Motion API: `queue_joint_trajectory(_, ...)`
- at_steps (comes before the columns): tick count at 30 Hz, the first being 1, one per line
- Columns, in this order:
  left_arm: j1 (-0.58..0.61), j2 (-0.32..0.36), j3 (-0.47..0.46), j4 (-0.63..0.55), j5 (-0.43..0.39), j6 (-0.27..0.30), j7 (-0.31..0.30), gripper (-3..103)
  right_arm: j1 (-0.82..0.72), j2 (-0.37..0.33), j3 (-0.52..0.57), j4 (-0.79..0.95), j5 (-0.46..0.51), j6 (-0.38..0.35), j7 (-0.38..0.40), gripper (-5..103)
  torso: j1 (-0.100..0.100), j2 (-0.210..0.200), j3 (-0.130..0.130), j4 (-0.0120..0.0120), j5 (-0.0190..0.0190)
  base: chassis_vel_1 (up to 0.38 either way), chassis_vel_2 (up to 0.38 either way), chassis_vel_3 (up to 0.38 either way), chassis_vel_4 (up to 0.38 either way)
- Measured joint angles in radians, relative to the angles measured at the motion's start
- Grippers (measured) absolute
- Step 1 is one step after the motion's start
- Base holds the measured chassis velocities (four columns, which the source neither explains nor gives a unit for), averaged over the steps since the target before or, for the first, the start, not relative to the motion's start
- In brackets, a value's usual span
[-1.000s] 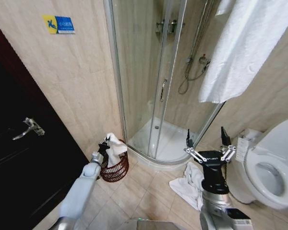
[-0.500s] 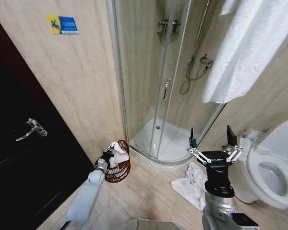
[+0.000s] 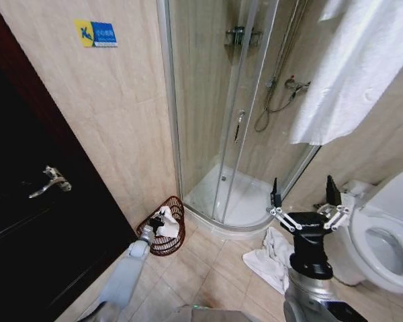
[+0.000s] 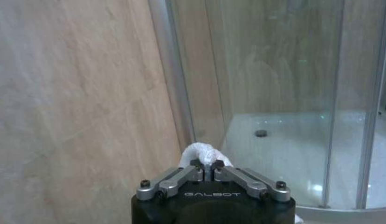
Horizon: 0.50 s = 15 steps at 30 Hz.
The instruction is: Discard the used towel into the hamper.
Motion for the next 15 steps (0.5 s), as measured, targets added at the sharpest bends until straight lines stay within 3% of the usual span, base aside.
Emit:
queue_joint_trajectory(10,-0.173,-0.059,0.025,0.229,0.117,-0.016,-0.08,4,-0.001,0.0,0.009,-0.017,0.007,0.026,0.0,100,0.0,0.0,0.0,0.0,0.0005,0.0,0.0,0.0,0.0)
queue_joint_trajectory(13,-0.24,-0.091,0.029,0.324,0.182,0.029,-0.147,4,0.0,0.0,0.011,-0.024,0.012,0.039,-0.009,100,0.0,0.0,0.0,-0.0003,0.0003,0.0,0.0,0.0,0.0)
queue_joint_trajectory(15,-0.247,-0.095,0.032,0.334,0.189,0.044,-0.159,4,0.0,0.0,0.013,-0.026,0.013,0.039,-0.012,100,0.0,0.0,0.0,-0.0002,0.0003,0.0,0.0,0.0,0.0)
